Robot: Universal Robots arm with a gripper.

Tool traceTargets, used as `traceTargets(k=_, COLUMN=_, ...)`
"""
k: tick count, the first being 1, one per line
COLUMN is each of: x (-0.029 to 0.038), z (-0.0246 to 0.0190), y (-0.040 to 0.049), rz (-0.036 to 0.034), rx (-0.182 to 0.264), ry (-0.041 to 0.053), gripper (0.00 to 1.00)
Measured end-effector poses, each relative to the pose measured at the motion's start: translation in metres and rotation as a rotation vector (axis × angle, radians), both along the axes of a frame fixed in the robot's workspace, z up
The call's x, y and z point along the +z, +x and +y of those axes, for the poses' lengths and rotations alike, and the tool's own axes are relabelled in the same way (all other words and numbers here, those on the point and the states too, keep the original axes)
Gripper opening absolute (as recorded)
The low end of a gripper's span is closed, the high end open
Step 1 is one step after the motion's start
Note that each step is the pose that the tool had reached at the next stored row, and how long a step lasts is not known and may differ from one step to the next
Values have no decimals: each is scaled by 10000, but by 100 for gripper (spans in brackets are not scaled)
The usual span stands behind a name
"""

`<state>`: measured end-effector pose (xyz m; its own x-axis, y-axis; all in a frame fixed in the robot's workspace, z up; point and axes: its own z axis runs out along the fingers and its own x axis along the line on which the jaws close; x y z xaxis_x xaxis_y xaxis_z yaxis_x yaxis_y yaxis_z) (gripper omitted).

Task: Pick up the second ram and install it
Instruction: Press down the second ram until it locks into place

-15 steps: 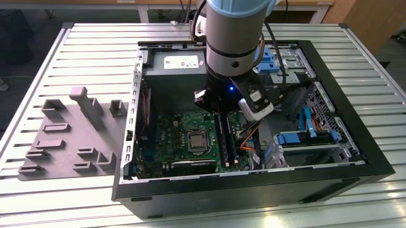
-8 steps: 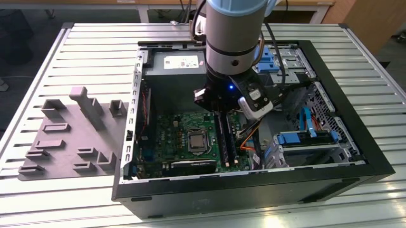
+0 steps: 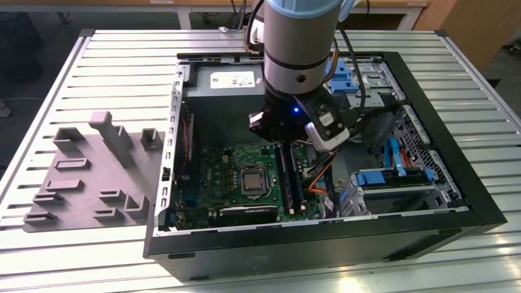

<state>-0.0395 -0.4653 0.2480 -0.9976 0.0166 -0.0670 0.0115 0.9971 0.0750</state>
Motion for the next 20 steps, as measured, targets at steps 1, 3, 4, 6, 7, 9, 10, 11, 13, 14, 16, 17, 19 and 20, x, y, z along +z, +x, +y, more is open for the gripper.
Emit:
traceTargets(k=1, x=0, z=2, y=0, rz=0, rx=0, ry=0, gripper=11)
traceTargets(k=3, x=0, z=6, y=-1, rz=0, rx=0, ry=0, gripper=11)
traceTargets(k=4, x=0, z=8, y=-1, rz=0, rx=0, ry=0, gripper=11)
traceTargets(k=6, x=0, z=12, y=-1, rz=0, rx=0, ry=0, gripper=11)
traceTargets(k=7, x=0, z=18, y=-2, rz=0, rx=0, ry=0, gripper=11)
traceTargets(k=9, x=0, z=26, y=-3, rz=0, rx=0, ry=0, gripper=11)
traceTargets(k=10, x=0, z=28, y=-3, rz=0, rx=0, ry=0, gripper=11)
traceTargets(k=11, x=0, z=30, y=-3, rz=0, rx=-1, ry=0, gripper=11)
traceTargets(k=13, x=0, z=36, y=-3, rz=0, rx=-1, ry=-2, gripper=11)
traceTargets(k=14, x=0, z=40, y=-3, rz=0, rx=-1, ry=0, gripper=11)
traceTargets(k=16, x=-1, z=46, y=-3, rz=0, rx=0, ry=0, gripper=11)
traceTargets(k=17, x=-1, z=48, y=-3, rz=0, rx=0, ry=0, gripper=11)
traceTargets(k=19, x=0, z=52, y=-3, rz=0, rx=0, ry=0, gripper=11)
traceTargets(k=20, x=0, z=54, y=-3, rz=0, rx=-1, ry=-1, gripper=11)
